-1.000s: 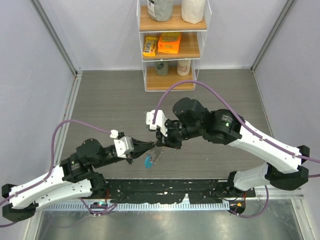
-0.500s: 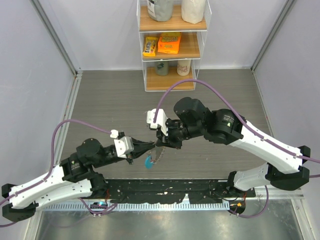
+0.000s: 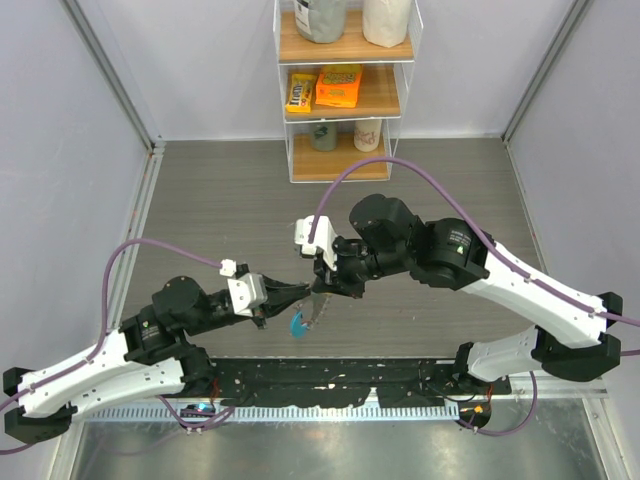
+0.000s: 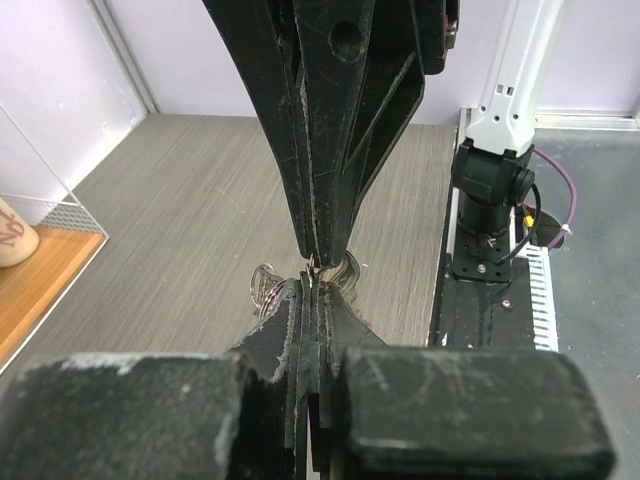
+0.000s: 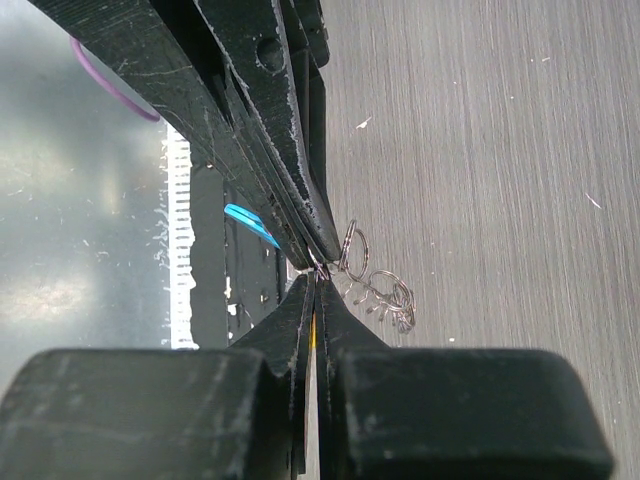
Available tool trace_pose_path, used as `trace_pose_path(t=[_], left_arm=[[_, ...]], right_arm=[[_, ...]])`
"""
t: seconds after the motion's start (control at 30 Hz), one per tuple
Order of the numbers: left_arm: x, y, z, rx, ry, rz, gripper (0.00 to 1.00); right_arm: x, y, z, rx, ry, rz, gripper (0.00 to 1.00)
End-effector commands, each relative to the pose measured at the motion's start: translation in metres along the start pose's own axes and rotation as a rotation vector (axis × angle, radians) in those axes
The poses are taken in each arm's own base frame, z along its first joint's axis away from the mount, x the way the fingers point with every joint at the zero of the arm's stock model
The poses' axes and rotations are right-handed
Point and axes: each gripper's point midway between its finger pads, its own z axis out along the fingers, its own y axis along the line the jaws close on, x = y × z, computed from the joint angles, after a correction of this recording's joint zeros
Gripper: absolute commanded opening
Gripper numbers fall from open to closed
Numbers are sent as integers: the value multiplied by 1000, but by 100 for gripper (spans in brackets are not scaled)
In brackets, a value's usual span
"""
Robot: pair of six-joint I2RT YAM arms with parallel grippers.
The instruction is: Put the keys on the keyring
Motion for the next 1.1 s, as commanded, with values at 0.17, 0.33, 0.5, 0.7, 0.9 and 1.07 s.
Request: trace_pose_path(t=[0.17,0.33,0.5,0.7,0.9,1.07], left_arm=[[-33,-11,-2,73,-94,18,0],[-36,-15,-4,94,-104,19,0],[-39,-16,-5,95,-116,20,0],[-42,-13,-6,80,-129,20,0],[-44,-13,-8,76,-139,14,0],[-44,-13,-8,77,-141,11,0]], right_arm=[[-48,-15,-24,105,-173,-4,6],[-48,-17,-24,124,-173,40,6],[-46,-18,-23,132,-167,84,6],[-36,-15,-15,110,-139,103,6],[-25,-19,-8,133,-118,117,6],[-19,-22,-5,155,-112,126,6]])
